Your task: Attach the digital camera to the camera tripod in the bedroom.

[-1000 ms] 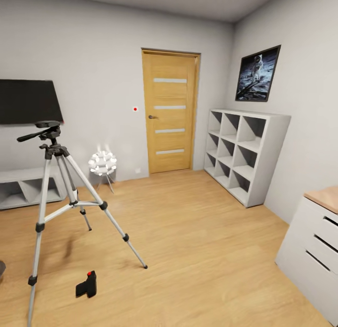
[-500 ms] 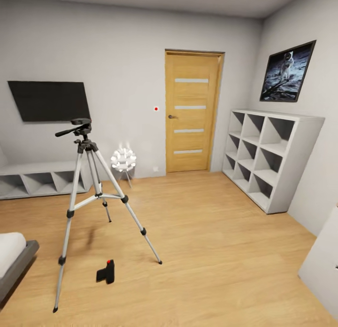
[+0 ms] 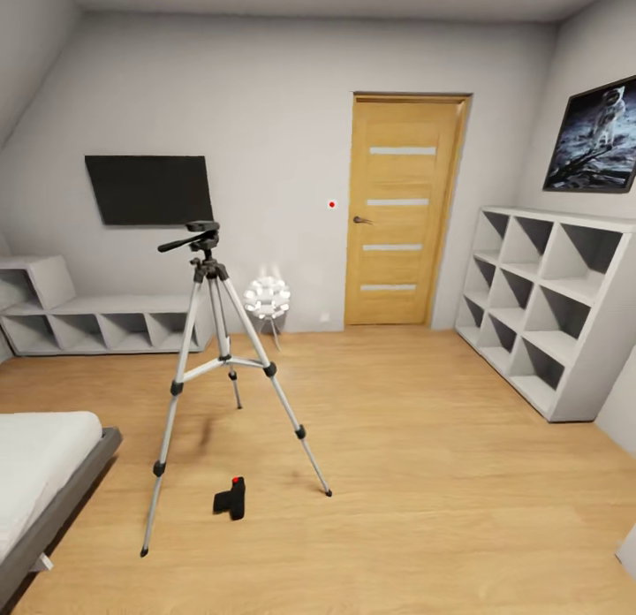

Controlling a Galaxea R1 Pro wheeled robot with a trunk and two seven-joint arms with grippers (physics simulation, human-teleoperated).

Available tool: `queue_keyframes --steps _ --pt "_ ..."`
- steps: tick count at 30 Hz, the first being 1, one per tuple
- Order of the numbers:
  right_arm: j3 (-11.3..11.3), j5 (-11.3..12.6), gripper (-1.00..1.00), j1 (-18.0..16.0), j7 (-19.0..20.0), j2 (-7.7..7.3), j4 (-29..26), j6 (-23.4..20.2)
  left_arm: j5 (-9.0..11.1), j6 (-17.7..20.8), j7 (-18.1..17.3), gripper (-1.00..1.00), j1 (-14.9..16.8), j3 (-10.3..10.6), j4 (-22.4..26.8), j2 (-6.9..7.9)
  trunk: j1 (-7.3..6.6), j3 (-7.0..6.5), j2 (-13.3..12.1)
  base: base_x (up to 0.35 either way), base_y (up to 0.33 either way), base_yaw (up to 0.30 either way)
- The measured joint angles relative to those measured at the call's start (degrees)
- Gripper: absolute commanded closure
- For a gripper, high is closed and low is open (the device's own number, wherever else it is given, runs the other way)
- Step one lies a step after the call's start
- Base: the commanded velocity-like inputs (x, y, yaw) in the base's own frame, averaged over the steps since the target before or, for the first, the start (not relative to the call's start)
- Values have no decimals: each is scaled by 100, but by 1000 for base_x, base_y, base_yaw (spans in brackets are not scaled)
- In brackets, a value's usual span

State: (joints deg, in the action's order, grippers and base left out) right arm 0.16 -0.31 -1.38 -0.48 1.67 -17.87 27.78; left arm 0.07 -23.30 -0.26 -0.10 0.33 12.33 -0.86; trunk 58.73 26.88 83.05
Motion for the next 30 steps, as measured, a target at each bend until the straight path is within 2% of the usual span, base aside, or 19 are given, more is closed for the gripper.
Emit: queue_keyframes --steps 21,30 --pt "0 0 -100 0 0 0 0 0 1 1 2 -100 0 -7 0 -1 0 0 0 2 0 266" --pt "0 0 -100 0 0 6 0 0 1 1 2 -100 1 -8 0 -1 -3 0 0 189 0 260"
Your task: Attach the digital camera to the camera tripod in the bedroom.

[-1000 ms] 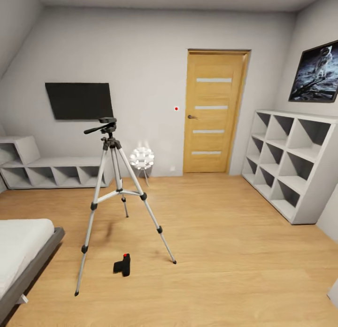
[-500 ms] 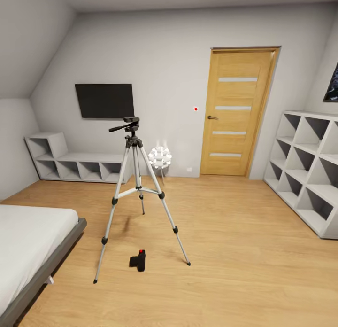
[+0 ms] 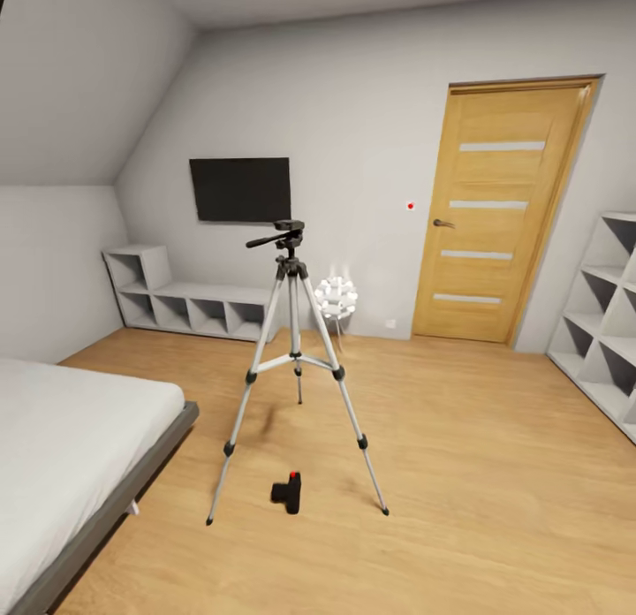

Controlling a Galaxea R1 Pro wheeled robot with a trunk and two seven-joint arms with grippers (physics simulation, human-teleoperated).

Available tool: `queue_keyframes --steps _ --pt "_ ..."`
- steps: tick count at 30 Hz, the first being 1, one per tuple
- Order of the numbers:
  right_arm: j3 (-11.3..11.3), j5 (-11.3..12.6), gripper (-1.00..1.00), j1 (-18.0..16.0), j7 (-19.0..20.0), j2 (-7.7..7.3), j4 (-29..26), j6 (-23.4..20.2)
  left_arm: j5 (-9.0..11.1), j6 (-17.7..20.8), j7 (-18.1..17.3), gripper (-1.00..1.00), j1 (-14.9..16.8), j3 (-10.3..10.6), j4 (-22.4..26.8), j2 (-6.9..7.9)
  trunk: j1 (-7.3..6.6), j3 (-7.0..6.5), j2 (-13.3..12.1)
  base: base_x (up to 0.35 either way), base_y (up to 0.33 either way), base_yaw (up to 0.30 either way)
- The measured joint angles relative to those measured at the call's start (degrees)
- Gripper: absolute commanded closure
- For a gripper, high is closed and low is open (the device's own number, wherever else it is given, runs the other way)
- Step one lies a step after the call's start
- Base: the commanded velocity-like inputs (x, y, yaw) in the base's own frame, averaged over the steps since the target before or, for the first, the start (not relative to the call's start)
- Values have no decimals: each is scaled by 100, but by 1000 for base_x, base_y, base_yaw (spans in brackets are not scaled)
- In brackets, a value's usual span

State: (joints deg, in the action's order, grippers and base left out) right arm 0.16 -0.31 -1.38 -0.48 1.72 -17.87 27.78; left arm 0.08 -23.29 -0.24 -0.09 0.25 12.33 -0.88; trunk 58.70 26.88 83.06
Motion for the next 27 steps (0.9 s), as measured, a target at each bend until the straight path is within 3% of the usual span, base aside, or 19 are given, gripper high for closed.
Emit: queue_keyframes --steps 27 --pt "15 -17 -100 0 9 -40 5 4 0 2 0 -100 1 -8 0 0 -1 0 0 343 0 12"
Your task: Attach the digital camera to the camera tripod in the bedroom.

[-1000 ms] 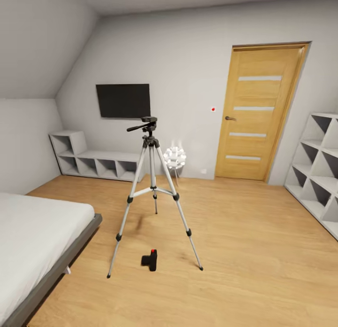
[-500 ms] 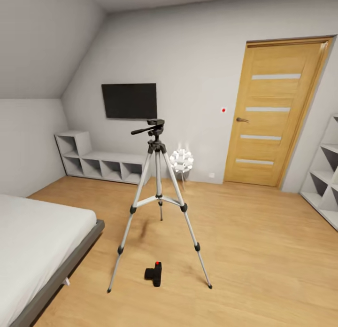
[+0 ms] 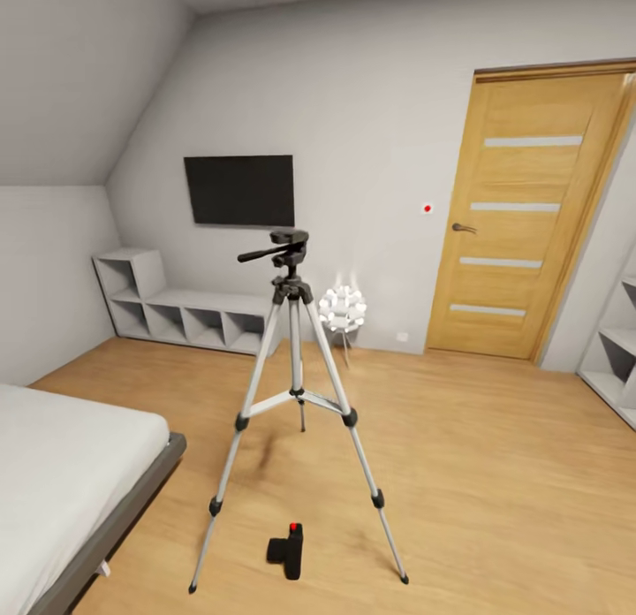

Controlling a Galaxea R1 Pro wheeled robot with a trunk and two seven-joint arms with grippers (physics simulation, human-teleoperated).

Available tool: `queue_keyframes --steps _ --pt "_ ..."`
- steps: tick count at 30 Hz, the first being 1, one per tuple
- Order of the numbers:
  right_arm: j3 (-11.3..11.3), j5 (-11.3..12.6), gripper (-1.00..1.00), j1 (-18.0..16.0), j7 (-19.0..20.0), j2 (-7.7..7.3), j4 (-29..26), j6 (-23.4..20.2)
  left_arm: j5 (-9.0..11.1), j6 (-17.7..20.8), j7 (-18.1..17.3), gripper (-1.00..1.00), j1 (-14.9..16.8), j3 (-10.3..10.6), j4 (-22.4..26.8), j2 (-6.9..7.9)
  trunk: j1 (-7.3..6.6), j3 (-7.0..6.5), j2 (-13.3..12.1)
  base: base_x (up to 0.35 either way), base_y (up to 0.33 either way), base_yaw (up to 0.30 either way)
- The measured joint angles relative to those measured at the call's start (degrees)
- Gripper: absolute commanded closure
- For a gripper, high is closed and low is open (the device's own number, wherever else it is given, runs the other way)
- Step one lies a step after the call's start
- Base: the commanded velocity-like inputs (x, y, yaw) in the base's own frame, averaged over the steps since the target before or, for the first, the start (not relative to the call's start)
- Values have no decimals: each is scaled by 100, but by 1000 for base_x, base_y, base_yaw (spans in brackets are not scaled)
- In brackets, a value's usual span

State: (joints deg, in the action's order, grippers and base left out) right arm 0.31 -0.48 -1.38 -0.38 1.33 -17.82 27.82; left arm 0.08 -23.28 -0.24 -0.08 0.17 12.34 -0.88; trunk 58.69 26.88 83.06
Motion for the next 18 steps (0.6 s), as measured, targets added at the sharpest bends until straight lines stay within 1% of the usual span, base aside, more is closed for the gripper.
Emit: queue_keyframes --steps 18 --pt "1 0 -100 0 -1 1 3 3 0 3 0 -100 -2 0 -1 0 0 0 0 345 0 0"
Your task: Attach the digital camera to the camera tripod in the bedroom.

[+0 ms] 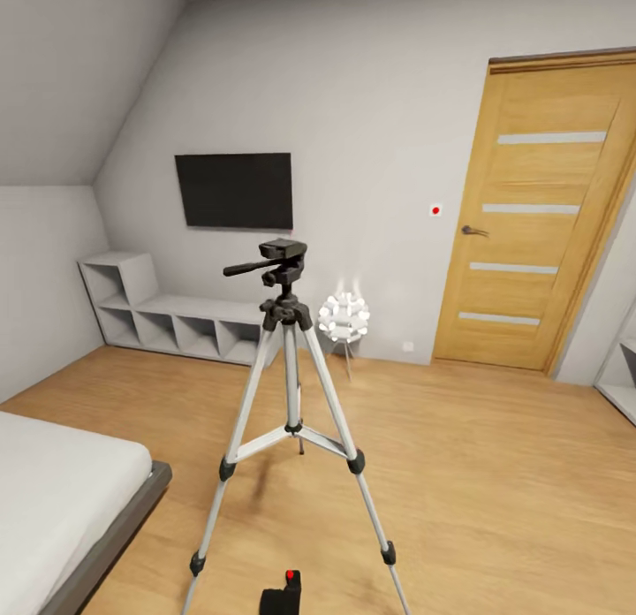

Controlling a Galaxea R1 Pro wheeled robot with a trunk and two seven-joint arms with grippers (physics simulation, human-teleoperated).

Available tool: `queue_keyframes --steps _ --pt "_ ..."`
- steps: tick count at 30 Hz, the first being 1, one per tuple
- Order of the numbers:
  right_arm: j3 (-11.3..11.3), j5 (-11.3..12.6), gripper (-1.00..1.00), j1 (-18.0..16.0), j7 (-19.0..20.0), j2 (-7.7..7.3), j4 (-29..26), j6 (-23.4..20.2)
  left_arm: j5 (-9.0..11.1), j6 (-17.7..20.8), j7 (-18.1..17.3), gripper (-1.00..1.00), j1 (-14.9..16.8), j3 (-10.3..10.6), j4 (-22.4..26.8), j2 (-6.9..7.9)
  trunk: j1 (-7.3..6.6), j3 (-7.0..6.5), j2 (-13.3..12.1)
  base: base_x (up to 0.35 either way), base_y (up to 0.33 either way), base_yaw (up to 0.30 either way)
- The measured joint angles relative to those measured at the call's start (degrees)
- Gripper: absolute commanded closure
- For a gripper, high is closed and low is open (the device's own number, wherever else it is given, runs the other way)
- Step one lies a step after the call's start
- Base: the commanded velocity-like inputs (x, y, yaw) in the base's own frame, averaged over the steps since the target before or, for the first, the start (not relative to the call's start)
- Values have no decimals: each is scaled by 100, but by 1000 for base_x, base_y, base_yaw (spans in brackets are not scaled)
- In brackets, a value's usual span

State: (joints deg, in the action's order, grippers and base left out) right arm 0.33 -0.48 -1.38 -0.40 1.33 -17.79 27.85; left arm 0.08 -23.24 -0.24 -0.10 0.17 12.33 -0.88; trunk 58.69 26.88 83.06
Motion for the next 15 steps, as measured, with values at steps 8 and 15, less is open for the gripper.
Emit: queue_keyframes --steps 8,15 --pt "0 0 -100 0 0 0 0 1 0 2 0 -100 1 1 0 -5 0 0 0 345 0 0" --pt "0 0 -100 0 0 2 0 1 0 -1 0 -100 1 0 1 -9 0 0 0 339 -78 0"
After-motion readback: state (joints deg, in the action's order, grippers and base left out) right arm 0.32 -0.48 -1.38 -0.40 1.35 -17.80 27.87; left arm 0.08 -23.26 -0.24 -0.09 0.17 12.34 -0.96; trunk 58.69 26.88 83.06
